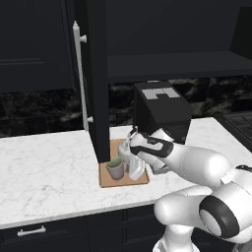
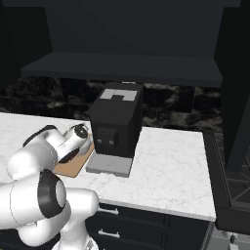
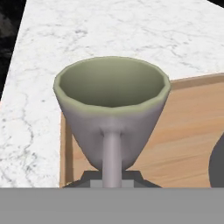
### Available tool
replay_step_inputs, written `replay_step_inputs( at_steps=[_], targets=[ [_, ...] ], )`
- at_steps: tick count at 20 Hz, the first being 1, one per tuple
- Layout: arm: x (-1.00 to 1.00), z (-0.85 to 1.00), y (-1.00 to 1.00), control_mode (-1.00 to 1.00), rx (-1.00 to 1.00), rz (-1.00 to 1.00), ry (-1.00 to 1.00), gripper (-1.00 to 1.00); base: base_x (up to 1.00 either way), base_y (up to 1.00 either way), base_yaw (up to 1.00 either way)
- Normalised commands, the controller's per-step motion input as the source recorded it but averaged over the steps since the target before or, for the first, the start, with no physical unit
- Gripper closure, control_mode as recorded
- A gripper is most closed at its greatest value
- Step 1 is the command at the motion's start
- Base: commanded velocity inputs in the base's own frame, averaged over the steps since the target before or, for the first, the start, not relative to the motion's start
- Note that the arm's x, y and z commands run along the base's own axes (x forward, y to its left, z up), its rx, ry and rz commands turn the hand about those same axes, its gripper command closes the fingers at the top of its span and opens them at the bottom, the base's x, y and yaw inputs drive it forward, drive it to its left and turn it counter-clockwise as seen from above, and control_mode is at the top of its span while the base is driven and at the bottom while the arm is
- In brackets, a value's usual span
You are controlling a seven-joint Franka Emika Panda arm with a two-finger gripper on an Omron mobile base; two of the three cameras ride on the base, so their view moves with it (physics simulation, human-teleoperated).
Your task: Pick the kettle from the counter and place it on the tray. Then pick the mug from the cabinet and place it on the tray. Then close the cabinet doors.
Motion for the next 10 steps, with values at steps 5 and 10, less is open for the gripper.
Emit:
replay_step_inputs(
  at_steps=[5, 10],
  targets=[
    [0.29, -0.24, 0.0, -1.0, 0.0, 0.0, 0.0, 1.0, 0.0, 0.0, 0.0],
    [0.07, -0.15, 0.0, -1.0, 0.0, 0.0, 0.0, 1.0, 0.0, 0.0, 0.0]
  ],
)
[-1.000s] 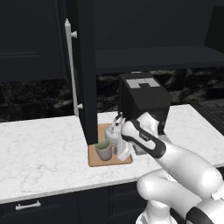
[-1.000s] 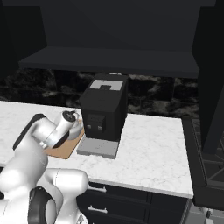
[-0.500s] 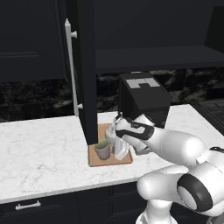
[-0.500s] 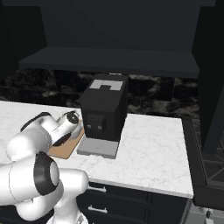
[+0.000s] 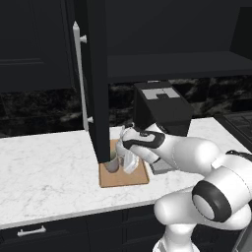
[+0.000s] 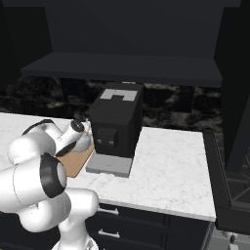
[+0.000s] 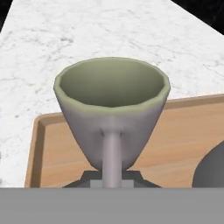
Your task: Pick the kettle from the counter and place it on the tray. Then pick the mug from the cabinet and place it on the tray. Then close the cabinet doors.
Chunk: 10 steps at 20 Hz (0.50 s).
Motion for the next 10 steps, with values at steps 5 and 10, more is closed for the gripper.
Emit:
replay_step_inputs(
  at_steps=[5, 10],
  targets=[
    [-0.24, -0.08, -0.27, -1.0, 0.0, 0.0, 0.0, 1.0, 0.0, 0.0, 0.0],
    [-0.28, -0.08, -0.3, -1.0, 0.0, 0.0, 0.0, -1.0, 0.0, 0.0, 0.0]
  ],
)
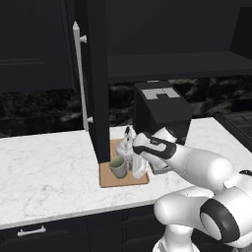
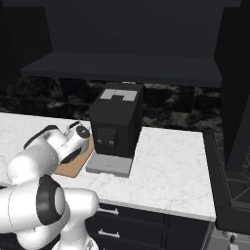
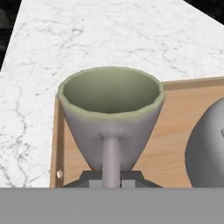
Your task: Pick the kettle from the counter and place it on the tray. Then pick the mug from the cabinet and place it on the tray. Then close the cabinet doors.
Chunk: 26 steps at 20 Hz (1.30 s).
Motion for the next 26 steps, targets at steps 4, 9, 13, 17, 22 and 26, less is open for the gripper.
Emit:
replay_step_inputs(
  at_steps=[4, 9, 13, 17, 22, 26],
  targets=[
    [-0.05, -0.03, -0.03, -1.0, 0.0, 0.0, 0.0, -1.0, 0.0, 0.0, 0.0],
    [-0.01, 0.01, 0.0, -1.0, 0.0, 0.0, 0.0, -1.0, 0.0, 0.0, 0.0],
    [-0.32, 0.51, -0.16, -1.0, 0.0, -0.04, 0.0, -1.0, 0.0, 0.0, 0.0],
    [-0.42, 0.88, -0.06, -1.0, 0.0, -0.09, 0.0, -1.0, 0.0, 0.0, 0.0],
    [-0.49, 1.0, 0.0, -1.0, 0.0, -0.2, 0.03, -1.0, 0.0, 0.0, 0.0],
    [-0.41, 0.53, 0.0, -1.0, -0.01, -0.37, 0.21, -1.0, 0.0, 0.0, 0.0]
  ],
)
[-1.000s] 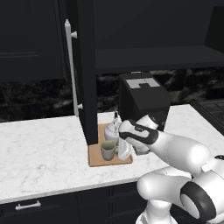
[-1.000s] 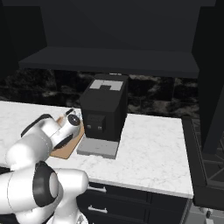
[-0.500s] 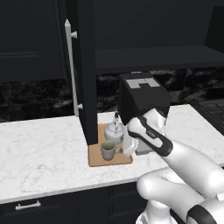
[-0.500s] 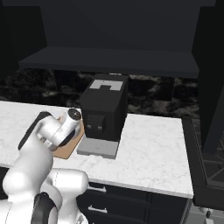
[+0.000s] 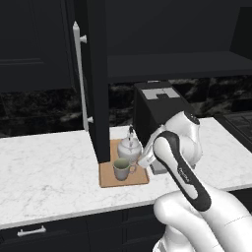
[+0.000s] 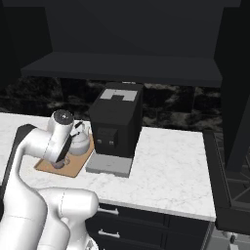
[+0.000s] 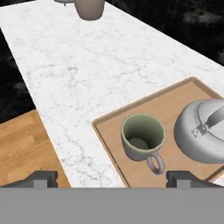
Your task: Pick the kettle from the counter and place it on the tray. Then pick the mug from the cabinet and place it on the tray. Then close the cabinet doors.
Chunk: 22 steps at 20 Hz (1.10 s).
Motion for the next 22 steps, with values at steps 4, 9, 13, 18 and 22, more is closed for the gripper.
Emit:
replay_step_inputs(
  at_steps=[4, 9, 13, 18, 22],
  targets=[
    [0.0, 0.0, 0.01, -1.0, -0.03, -0.09, 0.1, -1.0, 0.0, 0.0, 0.0],
    [0.0, 0.0, 0.14, -1.0, 0.0, -0.01, 0.04, -1.0, 0.0, 0.0, 0.0],
    [-0.02, 0.0, 0.26, -1.0, -0.05, -0.02, 0.09, -1.0, 0.0, 0.0, 0.0],
    [-0.01, 0.0, 0.29, -1.0, -0.12, 0.0, 0.12, -1.0, 0.0, 0.0, 0.0],
    [-0.34, 0.07, 0.2, -1.0, -0.14, 0.01, 0.02, -1.0, 0.0, 0.0, 0.0]
  ],
)
